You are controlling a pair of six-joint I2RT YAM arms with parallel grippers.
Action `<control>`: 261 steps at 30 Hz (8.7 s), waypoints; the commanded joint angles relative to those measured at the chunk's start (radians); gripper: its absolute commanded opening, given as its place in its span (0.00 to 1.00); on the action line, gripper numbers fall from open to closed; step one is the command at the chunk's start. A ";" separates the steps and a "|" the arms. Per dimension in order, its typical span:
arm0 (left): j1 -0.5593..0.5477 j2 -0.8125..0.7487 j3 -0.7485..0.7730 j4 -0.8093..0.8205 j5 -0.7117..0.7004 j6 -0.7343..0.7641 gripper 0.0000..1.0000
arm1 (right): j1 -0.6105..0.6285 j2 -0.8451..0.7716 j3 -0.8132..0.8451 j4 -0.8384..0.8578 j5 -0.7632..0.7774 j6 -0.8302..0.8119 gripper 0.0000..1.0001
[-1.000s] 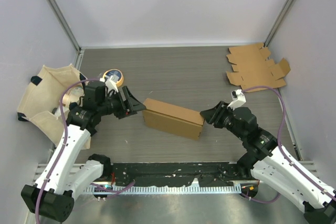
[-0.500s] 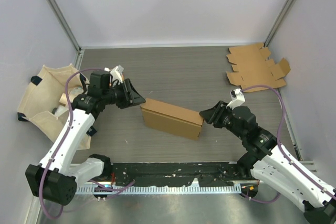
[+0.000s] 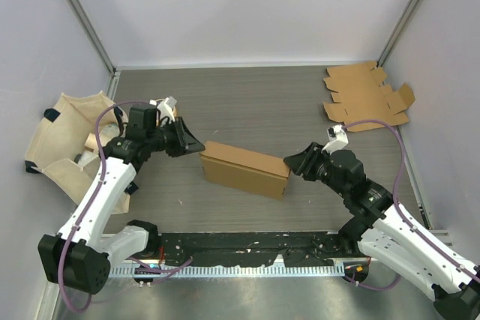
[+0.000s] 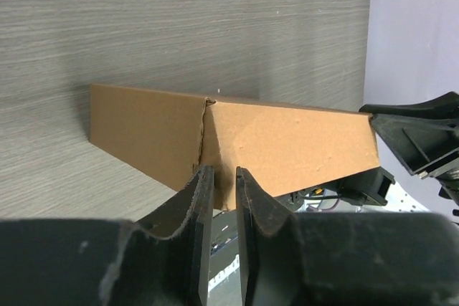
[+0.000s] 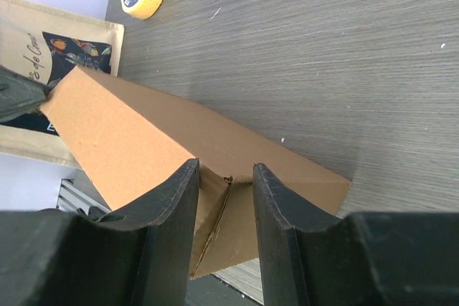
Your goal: Fold the paper box
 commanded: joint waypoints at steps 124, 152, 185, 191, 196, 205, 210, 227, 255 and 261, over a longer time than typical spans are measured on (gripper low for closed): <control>-0.004 -0.242 -0.036 -0.189 -0.104 -0.066 0.57 | -0.214 0.168 0.103 0.071 -0.398 -0.079 0.56; 0.012 -0.342 -0.217 -0.068 0.056 -0.210 0.45 | -0.313 0.194 -0.027 0.198 -0.525 -0.019 0.41; 0.024 -0.397 -0.231 -0.097 0.017 -0.282 0.45 | -0.320 0.227 -0.010 0.183 -0.524 -0.078 0.41; 0.024 -0.394 -0.182 -0.137 0.006 -0.277 0.53 | -0.368 0.239 0.041 0.212 -0.623 -0.043 0.49; 0.022 -0.394 -0.188 -0.134 0.013 -0.306 0.42 | -0.403 0.260 0.076 0.240 -0.672 -0.041 0.53; 0.022 -0.392 -0.235 -0.049 0.094 -0.391 0.23 | -0.415 0.320 0.061 0.297 -0.712 -0.018 0.45; 0.022 -0.385 -0.263 -0.048 0.095 -0.393 0.23 | -0.412 0.322 0.042 0.336 -0.714 -0.004 0.44; 0.021 -0.389 -0.485 0.035 -0.010 -0.357 0.00 | -0.414 0.412 -0.111 0.406 -0.623 -0.113 0.18; 0.021 -0.452 -0.357 0.078 0.023 -0.357 0.72 | -0.412 0.383 -0.018 0.289 -0.634 -0.102 0.21; 0.019 -0.454 -0.288 0.126 0.031 -0.400 0.74 | -0.414 0.391 -0.004 0.292 -0.639 -0.105 0.20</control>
